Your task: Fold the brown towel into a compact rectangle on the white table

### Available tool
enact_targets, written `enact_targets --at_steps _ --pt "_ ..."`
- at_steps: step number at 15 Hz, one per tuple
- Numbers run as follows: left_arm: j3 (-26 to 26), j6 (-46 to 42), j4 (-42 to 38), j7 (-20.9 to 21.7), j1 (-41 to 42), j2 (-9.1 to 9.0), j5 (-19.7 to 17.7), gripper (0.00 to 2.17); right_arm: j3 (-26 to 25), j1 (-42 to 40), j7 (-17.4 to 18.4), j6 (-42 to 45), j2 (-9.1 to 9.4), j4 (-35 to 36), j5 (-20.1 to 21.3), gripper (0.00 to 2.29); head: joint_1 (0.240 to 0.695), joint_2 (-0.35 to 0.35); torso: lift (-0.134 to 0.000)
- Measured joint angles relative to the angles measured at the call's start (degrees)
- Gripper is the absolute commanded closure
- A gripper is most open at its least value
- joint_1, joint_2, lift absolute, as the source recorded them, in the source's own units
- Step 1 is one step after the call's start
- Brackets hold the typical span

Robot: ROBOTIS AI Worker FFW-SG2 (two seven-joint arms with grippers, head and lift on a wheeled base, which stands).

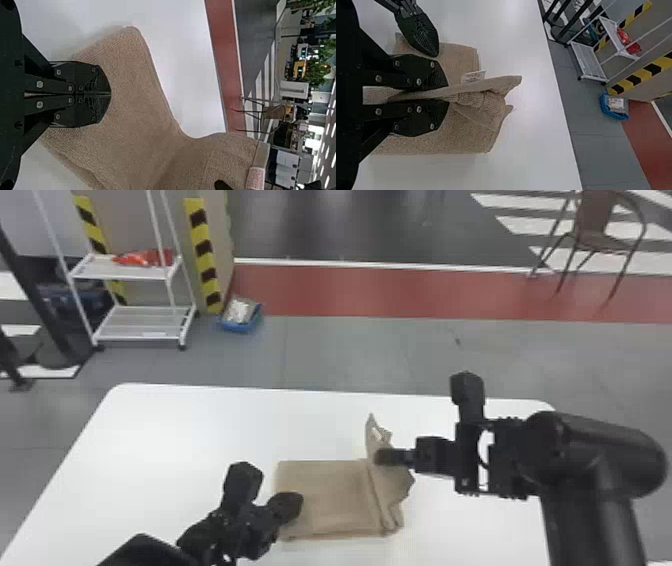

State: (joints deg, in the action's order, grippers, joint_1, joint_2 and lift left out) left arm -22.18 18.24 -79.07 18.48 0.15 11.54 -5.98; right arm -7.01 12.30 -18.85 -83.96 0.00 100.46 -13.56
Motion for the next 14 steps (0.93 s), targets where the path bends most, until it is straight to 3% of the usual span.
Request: enact_targets --at_steps 8,14 --pt "-1.11 0.00 0.72 0.15 -0.68 -0.56 -0.19 1.73 5.41 2.41 2.80 10.05 0.00 -7.32 0.05 1.02 0.695 -0.073 0.000" --pt "-1.31 -0.52 1.51 0.48 -1.43 -0.57 -0.52 1.73 8.09 1.98 3.90 8.80 0.00 -7.86 -0.79 1.02 0.695 -0.054 0.000"
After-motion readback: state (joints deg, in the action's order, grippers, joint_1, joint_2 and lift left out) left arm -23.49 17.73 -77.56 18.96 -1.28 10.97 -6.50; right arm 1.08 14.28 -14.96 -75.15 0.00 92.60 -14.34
